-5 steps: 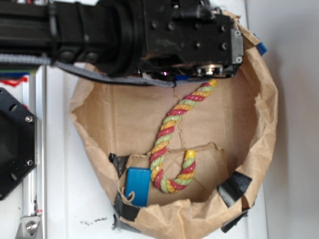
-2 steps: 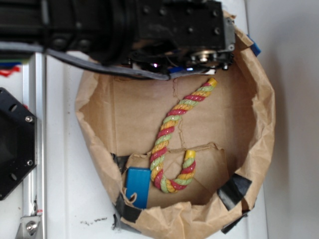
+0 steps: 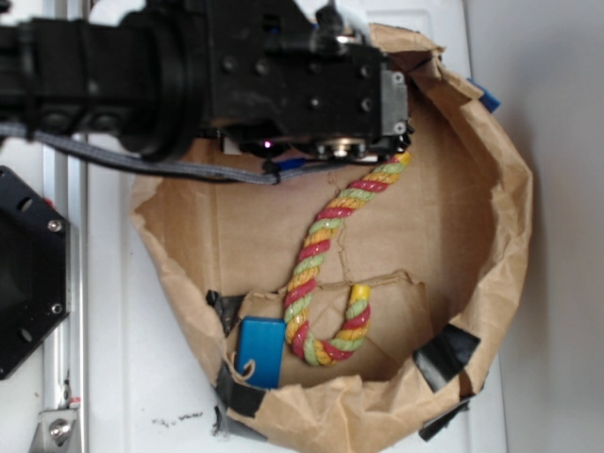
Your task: Grab the blue ball.
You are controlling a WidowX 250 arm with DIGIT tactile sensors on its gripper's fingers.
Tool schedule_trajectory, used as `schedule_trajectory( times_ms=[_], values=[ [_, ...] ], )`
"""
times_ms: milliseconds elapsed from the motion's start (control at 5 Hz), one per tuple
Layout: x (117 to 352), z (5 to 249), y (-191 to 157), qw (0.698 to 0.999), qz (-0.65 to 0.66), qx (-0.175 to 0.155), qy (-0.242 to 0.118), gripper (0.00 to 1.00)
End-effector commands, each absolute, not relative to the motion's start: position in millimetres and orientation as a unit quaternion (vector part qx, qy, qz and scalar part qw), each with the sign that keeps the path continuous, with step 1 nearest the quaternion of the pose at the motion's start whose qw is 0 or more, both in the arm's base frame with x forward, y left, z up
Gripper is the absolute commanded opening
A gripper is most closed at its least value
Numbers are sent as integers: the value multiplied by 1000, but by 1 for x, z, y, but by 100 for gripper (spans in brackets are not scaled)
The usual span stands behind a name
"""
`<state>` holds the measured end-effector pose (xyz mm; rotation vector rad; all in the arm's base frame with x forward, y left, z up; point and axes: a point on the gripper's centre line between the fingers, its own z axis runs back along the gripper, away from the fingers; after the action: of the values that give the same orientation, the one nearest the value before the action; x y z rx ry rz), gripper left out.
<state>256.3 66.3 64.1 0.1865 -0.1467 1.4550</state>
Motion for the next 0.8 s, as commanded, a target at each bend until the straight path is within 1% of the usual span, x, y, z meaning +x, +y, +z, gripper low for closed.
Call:
schedule_trajectory(
  times_ms=[0, 200, 400, 600],
  values=[
    [261, 77, 70, 724, 677, 87, -102, 100],
    [262, 71, 70, 708, 689, 100, -116, 100],
    [263, 69, 76, 684, 709, 96, -141, 100],
    [260, 67, 78, 674, 715, 79, -167, 100]
  ],
)
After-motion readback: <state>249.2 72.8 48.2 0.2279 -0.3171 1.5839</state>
